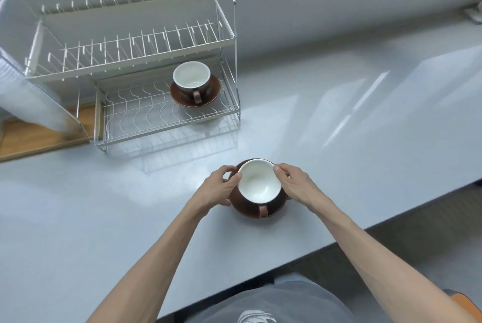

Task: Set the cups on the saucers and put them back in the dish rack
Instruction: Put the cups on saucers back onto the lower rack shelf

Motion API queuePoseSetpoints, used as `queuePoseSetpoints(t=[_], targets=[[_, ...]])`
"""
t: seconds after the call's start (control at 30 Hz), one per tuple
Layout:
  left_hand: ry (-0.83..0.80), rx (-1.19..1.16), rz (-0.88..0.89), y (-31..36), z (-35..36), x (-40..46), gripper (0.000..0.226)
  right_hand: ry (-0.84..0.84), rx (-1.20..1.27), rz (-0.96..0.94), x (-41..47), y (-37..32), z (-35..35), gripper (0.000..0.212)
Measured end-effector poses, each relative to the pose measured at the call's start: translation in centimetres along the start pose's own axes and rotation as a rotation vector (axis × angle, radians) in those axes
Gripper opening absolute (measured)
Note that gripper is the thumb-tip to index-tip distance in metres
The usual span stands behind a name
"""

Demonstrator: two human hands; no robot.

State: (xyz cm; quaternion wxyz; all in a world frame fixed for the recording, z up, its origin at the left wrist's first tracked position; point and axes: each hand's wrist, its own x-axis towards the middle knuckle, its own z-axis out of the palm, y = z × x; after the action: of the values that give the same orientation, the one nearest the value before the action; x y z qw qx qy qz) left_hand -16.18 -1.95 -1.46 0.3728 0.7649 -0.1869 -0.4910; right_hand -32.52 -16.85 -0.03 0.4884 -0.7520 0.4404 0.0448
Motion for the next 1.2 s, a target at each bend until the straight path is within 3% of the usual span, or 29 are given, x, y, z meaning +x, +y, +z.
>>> queuePoseSetpoints(t=[0.53,0.9,1.2], targets=[[0.281,-0.099,-0.036,-1.4,-11.0,-2.5,0.031,-0.157,-0.066,-0.161,4.9,-10.9,6.4,0.04],[0.455,-0.15,-0.019,1.2,-20.8,-0.5,0.03,-0.142,-0.088,-0.235,10.0,-21.7,9.7,0.047],[0.543,-0.225,-0.065,3.2,-25.9,4.0,0.031,-0.118,-0.09,-0.19,15.0,-27.3,12.6,0.042]])
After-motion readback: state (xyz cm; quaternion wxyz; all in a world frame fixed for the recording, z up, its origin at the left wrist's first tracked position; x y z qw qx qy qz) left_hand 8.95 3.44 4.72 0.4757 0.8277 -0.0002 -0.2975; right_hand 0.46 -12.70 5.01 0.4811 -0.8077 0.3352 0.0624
